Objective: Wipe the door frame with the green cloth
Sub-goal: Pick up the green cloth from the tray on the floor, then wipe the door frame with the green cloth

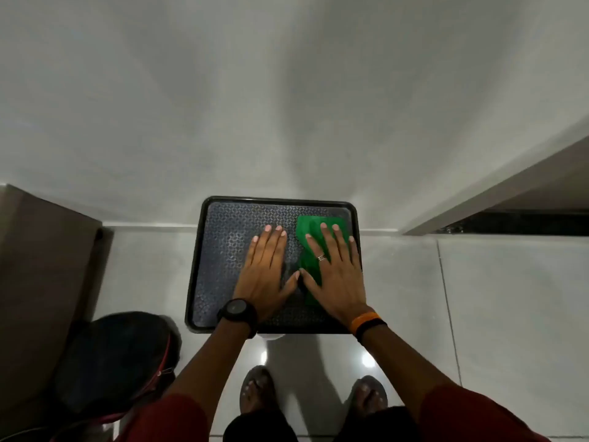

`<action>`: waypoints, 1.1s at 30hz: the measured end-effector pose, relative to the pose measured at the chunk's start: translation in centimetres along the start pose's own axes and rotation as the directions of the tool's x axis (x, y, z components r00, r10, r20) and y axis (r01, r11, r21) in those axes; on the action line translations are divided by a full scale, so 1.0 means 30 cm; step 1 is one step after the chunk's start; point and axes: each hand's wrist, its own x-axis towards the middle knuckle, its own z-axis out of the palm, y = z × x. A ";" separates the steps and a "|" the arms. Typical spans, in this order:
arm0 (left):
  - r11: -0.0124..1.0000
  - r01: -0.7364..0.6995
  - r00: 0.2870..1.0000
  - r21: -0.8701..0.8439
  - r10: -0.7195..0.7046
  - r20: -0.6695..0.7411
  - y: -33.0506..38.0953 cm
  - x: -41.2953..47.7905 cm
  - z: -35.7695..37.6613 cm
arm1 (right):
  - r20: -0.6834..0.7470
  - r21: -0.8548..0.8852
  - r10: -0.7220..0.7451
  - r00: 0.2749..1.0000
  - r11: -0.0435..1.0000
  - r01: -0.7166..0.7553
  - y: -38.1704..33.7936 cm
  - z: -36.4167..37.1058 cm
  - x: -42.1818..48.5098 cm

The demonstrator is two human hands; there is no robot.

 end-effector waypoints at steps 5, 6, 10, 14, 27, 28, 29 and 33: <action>0.998 0.057 0.998 -0.003 -0.057 0.012 -0.033 0.016 0.112 | -0.061 0.026 0.026 0.998 0.999 -0.025 -0.011 0.099 0.022; 0.999 0.054 0.998 -0.009 -0.054 0.012 -0.033 0.016 0.122 | -0.101 0.027 0.002 0.995 1.000 0.001 -0.012 0.104 0.028; 0.999 0.048 0.996 -0.011 -0.049 -0.077 -0.022 0.022 0.068 | -0.237 0.113 -0.001 0.971 0.993 0.029 0.012 0.025 0.076; 0.999 0.033 0.985 -0.002 -0.032 -0.168 0.048 0.051 -0.153 | -0.336 0.147 0.051 0.940 0.989 -0.001 -0.018 -0.184 0.094; 0.983 -0.124 0.731 0.135 0.182 -0.657 0.516 0.157 -1.611 | -0.898 0.073 -0.053 0.436 0.961 0.266 -0.368 -1.617 0.043; 0.977 -0.140 0.692 0.158 0.211 -0.691 0.556 0.169 -1.744 | -0.918 0.032 -0.086 0.387 0.957 0.288 -0.402 -1.748 0.050; 0.974 -0.148 0.658 0.173 0.227 -0.718 0.591 0.180 -1.856 | -0.933 -0.003 -0.109 0.342 0.955 0.296 -0.431 -1.857 0.055; 0.953 -0.181 0.499 0.241 0.300 -0.813 0.742 0.198 -2.347 | -0.967 -0.159 -0.209 0.145 0.941 0.298 -0.567 -2.336 0.071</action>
